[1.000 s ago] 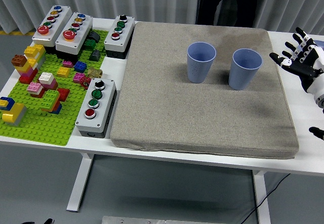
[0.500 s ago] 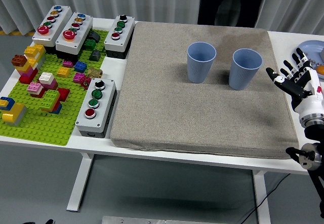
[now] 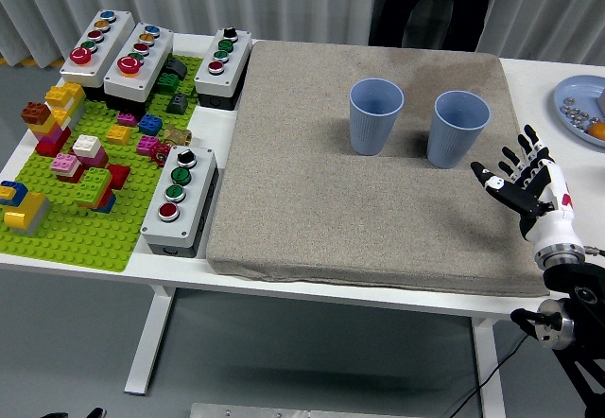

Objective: Pick cup pour cup place

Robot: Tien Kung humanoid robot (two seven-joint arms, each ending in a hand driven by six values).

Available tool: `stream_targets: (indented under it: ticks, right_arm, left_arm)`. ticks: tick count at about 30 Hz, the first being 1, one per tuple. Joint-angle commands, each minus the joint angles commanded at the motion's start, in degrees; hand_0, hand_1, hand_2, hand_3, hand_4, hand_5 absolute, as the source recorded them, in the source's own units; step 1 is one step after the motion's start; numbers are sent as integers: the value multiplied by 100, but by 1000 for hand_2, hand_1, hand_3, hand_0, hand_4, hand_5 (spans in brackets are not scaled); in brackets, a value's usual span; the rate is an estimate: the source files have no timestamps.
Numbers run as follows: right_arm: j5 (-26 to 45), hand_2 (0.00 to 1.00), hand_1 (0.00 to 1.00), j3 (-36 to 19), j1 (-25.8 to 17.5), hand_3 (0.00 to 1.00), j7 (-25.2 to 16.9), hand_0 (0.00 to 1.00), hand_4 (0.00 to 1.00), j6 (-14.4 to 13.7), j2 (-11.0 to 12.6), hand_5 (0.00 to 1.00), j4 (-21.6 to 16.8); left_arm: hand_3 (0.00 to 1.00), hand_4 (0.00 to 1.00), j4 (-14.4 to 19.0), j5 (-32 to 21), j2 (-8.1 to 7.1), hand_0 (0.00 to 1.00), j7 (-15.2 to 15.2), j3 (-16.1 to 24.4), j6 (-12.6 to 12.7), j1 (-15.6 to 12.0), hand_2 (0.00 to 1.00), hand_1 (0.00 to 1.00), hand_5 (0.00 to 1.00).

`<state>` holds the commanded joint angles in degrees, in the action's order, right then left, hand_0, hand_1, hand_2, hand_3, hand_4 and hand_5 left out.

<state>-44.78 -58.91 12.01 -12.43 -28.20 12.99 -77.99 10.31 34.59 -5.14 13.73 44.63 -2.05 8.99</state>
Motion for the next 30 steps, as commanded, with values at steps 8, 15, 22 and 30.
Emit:
stream_targets:
  ticks: [8,15,22,30]
  right_arm:
    - [66,973,877,178,155,965,-164,882,883,-76,-43,221,247]
    - [84,972,876,196,217,961,-198,880,881,-73,-94,221,364]
    - [161,970,877,295,369,961,-278,877,877,-69,-195,221,606]
    - [203,969,874,316,538,949,-295,875,869,-27,-242,229,802]
  left_arm:
    - [723,501,0,-63,-2,761,-3,-83,-11,-25,829,779,981]
    - [723,500,0,-107,-8,761,-12,-150,-14,-32,828,778,980]
    - [722,499,0,-118,-13,761,-9,-186,-20,-37,829,777,980]
    - [721,500,0,-190,-13,761,-29,-237,-14,-5,826,775,982]
